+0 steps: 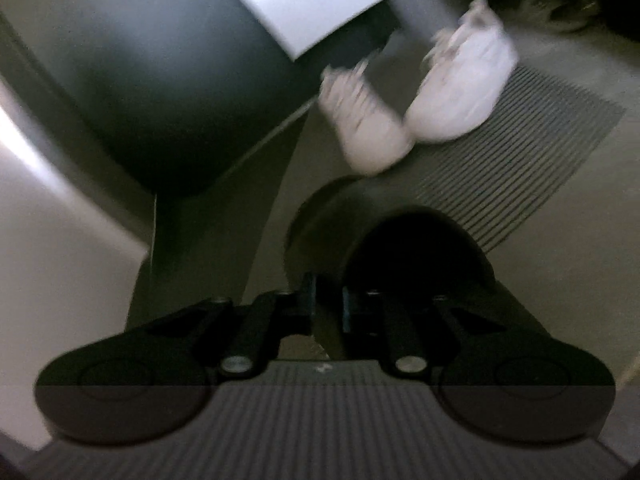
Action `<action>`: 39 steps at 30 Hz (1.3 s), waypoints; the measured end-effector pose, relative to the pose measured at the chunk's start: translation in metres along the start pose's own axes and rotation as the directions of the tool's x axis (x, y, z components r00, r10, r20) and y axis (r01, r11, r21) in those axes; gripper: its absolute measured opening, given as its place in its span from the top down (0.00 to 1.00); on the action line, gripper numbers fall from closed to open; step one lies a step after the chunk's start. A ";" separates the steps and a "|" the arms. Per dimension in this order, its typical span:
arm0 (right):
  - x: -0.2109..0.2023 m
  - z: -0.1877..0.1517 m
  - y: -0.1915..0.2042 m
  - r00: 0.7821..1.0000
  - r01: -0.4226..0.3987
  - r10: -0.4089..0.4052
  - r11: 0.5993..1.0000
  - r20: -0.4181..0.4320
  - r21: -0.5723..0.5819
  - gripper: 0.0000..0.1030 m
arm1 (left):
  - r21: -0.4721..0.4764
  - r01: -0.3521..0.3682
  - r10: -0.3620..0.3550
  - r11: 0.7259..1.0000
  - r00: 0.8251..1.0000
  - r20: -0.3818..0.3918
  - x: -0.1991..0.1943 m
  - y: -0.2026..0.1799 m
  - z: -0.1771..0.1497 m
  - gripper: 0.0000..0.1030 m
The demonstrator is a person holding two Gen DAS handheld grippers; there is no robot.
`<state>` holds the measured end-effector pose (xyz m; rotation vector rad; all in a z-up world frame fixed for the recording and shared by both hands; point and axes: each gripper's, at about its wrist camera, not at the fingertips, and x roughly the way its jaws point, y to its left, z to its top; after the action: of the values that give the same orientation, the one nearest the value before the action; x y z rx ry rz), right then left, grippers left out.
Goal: Organize scattered shoes
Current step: 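Carry the slide with the right tool, lower it beside the first slide, open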
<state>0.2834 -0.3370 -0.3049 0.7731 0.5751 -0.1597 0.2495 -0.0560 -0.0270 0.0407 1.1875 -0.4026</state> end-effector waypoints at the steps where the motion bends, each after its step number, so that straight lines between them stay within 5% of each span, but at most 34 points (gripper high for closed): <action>1: -0.008 0.002 -0.004 1.000 0.013 -0.013 1.000 0.012 0.010 0.85 | 0.003 0.001 -0.001 1.000 1.000 0.005 -0.002 -0.002 0.000 0.00; 7: -0.082 -0.009 -0.044 0.983 0.166 -0.173 0.980 0.059 0.109 0.85 | 0.015 0.031 -0.032 0.999 0.999 0.029 -0.017 -0.007 -0.009 0.00; 15: -0.131 -0.086 -0.107 0.948 0.307 -0.320 0.910 -0.001 0.278 0.85 | 0.037 0.039 -0.041 0.999 0.998 0.053 -0.026 -0.002 -0.017 0.00; 30: -0.097 -0.151 -0.093 0.927 0.369 -0.353 0.919 -0.128 0.141 0.85 | 0.018 0.048 -0.049 0.999 0.997 0.062 -0.030 0.010 -0.012 0.00; 39: -0.141 -0.153 -0.106 0.959 0.282 -0.276 0.932 -0.059 0.227 0.74 | 0.055 0.078 -0.081 0.995 0.995 0.060 -0.036 -0.007 -0.021 0.00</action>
<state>0.0637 -0.3154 -0.3809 0.9194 0.6982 -0.4884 0.2174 -0.0478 -0.0009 0.0258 1.1193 -0.5018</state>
